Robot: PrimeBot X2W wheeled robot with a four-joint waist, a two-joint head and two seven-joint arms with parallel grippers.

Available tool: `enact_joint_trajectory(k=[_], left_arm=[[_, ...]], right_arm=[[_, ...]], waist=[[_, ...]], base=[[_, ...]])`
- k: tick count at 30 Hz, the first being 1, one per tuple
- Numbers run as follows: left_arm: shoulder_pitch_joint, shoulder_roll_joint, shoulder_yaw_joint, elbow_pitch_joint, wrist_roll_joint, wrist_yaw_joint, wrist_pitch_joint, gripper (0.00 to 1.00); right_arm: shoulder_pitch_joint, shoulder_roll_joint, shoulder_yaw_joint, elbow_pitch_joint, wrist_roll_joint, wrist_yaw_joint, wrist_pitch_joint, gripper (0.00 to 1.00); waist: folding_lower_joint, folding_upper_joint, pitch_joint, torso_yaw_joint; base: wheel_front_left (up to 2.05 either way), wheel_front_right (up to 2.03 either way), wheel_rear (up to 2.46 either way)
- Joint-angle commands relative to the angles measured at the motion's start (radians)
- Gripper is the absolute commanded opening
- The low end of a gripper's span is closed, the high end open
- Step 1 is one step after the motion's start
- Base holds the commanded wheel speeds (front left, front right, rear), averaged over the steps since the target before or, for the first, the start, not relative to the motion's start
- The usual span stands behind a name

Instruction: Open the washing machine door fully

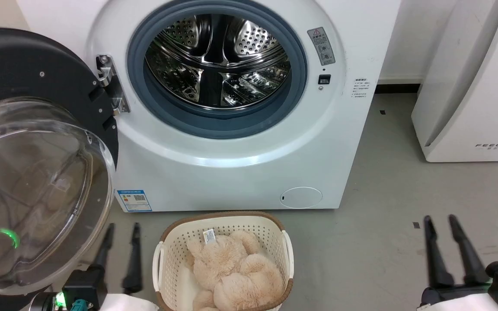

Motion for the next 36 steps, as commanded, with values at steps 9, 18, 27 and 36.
enact_joint_trajectory(k=[9, 18, 27, 36], left_arm=[[-0.002, 0.0, -0.003, -0.004, 0.002, 0.002, 0.014, 0.0], [-0.005, -0.001, -0.007, -0.01, 0.006, 0.004, 0.032, 0.0], [-0.009, -0.001, -0.01, -0.016, 0.009, 0.007, 0.051, 0.0], [-0.012, -0.001, -0.014, -0.023, 0.012, 0.009, 0.069, 0.0]], right_arm=[[-0.005, 0.0, 0.004, 0.0, -0.007, 0.0, 0.013, 0.0], [-0.01, 0.0, 0.008, 0.0, -0.018, 0.0, 0.032, 0.0], [-0.016, 0.001, 0.013, 0.0, -0.028, 0.0, 0.05, 0.0], [-0.021, 0.001, 0.017, 0.0, -0.038, 0.0, 0.069, 0.0]], waist=[[0.0, 0.0, 0.001, 0.001], [0.0, 0.0, 0.001, 0.002], [0.0, 0.0, 0.002, 0.004], [0.0, 0.0, 0.003, 0.005]], base=[[0.0, 0.0, 0.0], [0.0, 0.0, 0.0], [0.0, 0.0, 0.0], [0.0, 0.0, 0.0]])
